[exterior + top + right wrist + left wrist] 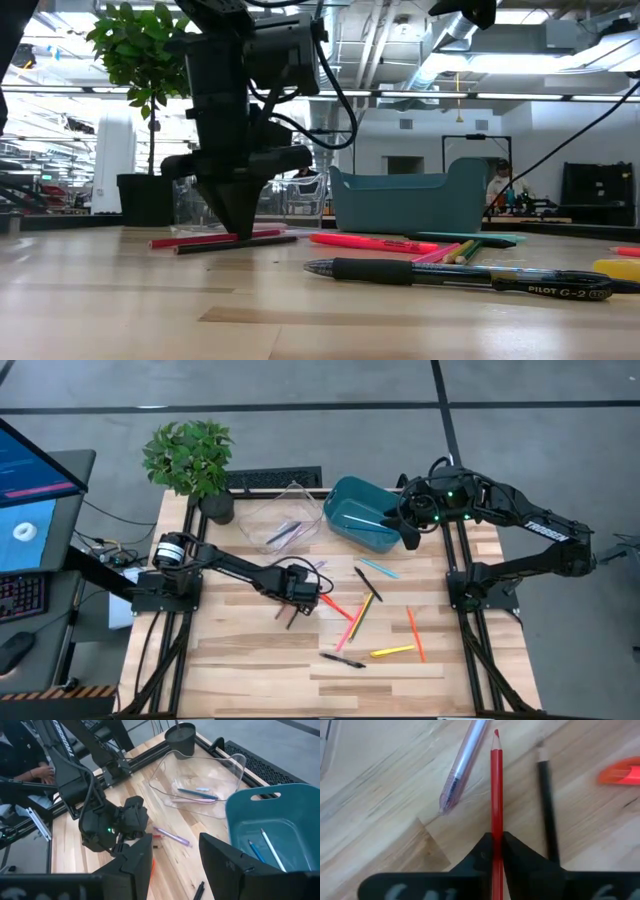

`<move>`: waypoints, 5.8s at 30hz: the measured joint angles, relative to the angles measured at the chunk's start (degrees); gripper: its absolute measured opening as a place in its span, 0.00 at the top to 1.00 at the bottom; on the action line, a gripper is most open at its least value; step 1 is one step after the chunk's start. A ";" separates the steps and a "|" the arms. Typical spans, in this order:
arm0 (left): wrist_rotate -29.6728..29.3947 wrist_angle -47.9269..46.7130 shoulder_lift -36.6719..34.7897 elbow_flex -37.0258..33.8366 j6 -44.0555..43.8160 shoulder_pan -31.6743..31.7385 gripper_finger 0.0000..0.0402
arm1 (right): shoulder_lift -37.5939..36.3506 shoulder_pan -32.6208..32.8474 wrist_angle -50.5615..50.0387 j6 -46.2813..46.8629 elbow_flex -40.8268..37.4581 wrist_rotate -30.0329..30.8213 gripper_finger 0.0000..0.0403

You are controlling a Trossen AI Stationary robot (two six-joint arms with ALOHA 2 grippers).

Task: Sort pens & pencils
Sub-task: Put the red colored pencil into the blue bin, then put the black colored pencil into the blue bin

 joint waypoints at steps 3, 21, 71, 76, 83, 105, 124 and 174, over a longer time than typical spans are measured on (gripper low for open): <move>0.60 0.36 0.00 0.00 0.74 0.04 0.95 | 0.00 0.00 -0.01 0.01 0.00 0.02 0.55; 0.62 3.25 -10.25 -0.02 0.65 -1.11 0.98 | 0.00 0.00 -0.34 -0.10 0.00 0.20 0.55; -4.00 66.10 -24.11 0.04 43.63 5.07 0.97 | 10.26 6.53 32.96 -7.69 -0.07 -1.78 0.45; -4.22 66.14 -24.11 0.04 43.72 5.44 0.97 | 10.33 6.56 33.55 -9.07 0.04 -5.35 0.74; -4.54 66.13 -24.09 0.06 44.18 5.46 0.97 | 10.35 6.53 33.96 -8.16 0.02 -5.56 0.95; -10.44 32.90 -31.01 0.04 35.18 5.49 0.65 | 12.68 -9.97 15.28 -18.92 0.02 14.09 0.95; -10.06 17.33 -38.25 0.04 31.41 4.26 0.64 | 43.47 -19.34 6.64 -24.23 0.00 13.23 0.93; 8.06 -0.51 2.24 0.50 7.14 -3.04 0.75 | 15.54 -17.75 -4.90 -17.43 5.35 6.20 0.45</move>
